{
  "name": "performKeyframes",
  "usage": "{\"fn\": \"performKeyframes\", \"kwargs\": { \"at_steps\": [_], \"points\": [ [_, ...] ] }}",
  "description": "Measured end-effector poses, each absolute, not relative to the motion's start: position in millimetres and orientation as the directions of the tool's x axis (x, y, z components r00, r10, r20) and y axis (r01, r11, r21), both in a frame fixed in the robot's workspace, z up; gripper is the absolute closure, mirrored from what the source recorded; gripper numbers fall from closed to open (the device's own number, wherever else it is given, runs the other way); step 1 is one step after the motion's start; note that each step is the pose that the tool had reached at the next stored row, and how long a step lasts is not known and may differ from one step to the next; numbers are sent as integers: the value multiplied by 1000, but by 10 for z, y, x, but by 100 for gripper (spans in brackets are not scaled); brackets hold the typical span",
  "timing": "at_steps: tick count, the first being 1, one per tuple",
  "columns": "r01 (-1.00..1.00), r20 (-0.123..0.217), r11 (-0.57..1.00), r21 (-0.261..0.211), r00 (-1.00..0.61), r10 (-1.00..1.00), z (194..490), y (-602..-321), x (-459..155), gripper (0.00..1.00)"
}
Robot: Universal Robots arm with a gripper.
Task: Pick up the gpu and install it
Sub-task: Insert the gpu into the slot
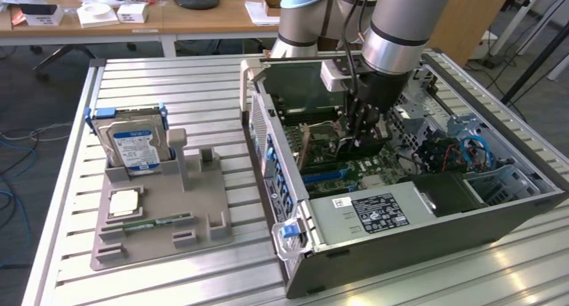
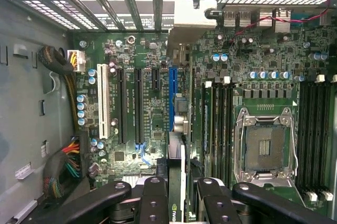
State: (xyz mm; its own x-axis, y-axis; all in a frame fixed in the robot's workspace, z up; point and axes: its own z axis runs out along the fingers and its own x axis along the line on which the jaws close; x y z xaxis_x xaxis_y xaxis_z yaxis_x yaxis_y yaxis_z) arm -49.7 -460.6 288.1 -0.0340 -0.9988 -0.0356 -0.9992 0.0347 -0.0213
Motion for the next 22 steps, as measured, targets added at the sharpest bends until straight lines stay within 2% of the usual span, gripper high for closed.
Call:
{"fn": "performKeyframes", "kwargs": {
  "at_steps": [22],
  "points": [
    [-999,-36,35,-22,-34,-999,2876,-4626,-562,74]
  ]
}}
